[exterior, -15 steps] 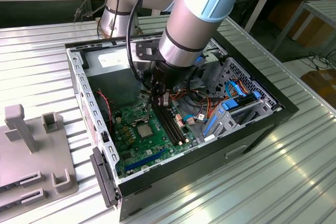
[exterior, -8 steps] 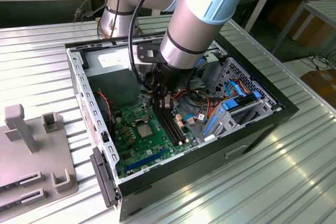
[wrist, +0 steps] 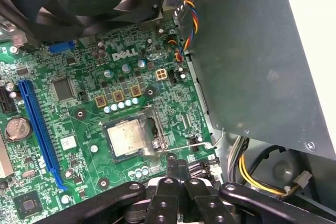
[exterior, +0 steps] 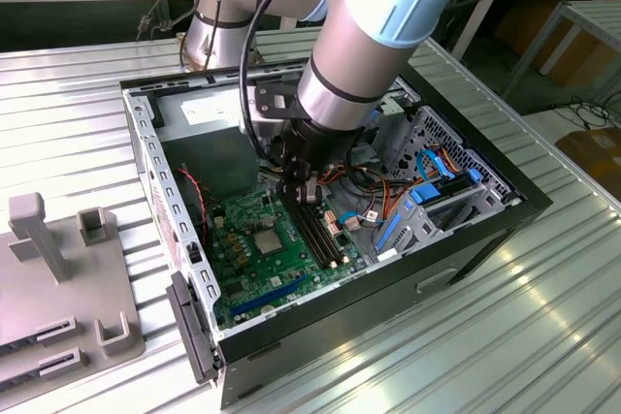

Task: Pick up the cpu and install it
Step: 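Close the cpu cover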

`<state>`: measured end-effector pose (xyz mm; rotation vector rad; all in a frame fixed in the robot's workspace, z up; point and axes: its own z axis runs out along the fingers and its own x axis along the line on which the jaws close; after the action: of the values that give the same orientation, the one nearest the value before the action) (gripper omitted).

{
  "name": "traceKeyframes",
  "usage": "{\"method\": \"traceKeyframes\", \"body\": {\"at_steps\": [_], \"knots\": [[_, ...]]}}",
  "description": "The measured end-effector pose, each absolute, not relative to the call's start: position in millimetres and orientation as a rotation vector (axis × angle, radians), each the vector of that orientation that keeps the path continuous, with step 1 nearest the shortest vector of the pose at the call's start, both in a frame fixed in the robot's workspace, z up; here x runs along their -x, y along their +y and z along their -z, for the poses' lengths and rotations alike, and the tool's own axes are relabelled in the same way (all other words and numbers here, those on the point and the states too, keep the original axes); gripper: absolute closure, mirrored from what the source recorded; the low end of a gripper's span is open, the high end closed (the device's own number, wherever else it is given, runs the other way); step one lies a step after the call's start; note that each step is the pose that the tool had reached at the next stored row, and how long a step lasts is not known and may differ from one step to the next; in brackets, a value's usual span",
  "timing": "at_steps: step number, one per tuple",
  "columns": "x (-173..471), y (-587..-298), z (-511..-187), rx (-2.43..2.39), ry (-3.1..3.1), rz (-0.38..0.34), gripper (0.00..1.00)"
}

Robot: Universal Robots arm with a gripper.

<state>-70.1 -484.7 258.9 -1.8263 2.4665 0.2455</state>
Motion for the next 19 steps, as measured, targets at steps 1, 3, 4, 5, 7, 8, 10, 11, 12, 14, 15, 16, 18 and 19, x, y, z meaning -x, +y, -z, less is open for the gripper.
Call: {"method": "traceKeyframes", "body": {"at_steps": [1,3,4,5,7,8,10,11,12,14,15,16,18,19], "knots": [[70.1,-484.8,-258.9,1.827,2.466,-0.246,0.89],[70.1,-484.9,-258.9,1.829,2.465,-0.246,0.89],[70.1,-485.0,-258.9,1.829,2.465,-0.246,0.89],[70.1,-485.0,-258.9,1.829,2.465,-0.246,0.89],[70.1,-485.0,-258.9,1.829,2.465,-0.246,0.89],[70.1,-485.0,-258.9,1.829,2.465,-0.246,0.89],[70.1,-485.0,-258.9,1.829,2.465,-0.246,0.89],[70.1,-485.0,-258.9,1.829,2.465,-0.246,0.89],[70.1,-485.0,-258.9,1.829,2.465,-0.246,0.89],[70.1,-485.0,-258.9,1.829,2.465,-0.246,0.89],[70.1,-485.0,-258.9,1.829,2.465,-0.246,0.89],[70.4,-485.0,-258.8,1.829,2.465,-0.246,0.89],[73.9,-485.2,-258.8,1.829,2.464,-0.246,0.89],[77.4,-485.2,-258.8,1.829,2.465,-0.246,0.89]]}}
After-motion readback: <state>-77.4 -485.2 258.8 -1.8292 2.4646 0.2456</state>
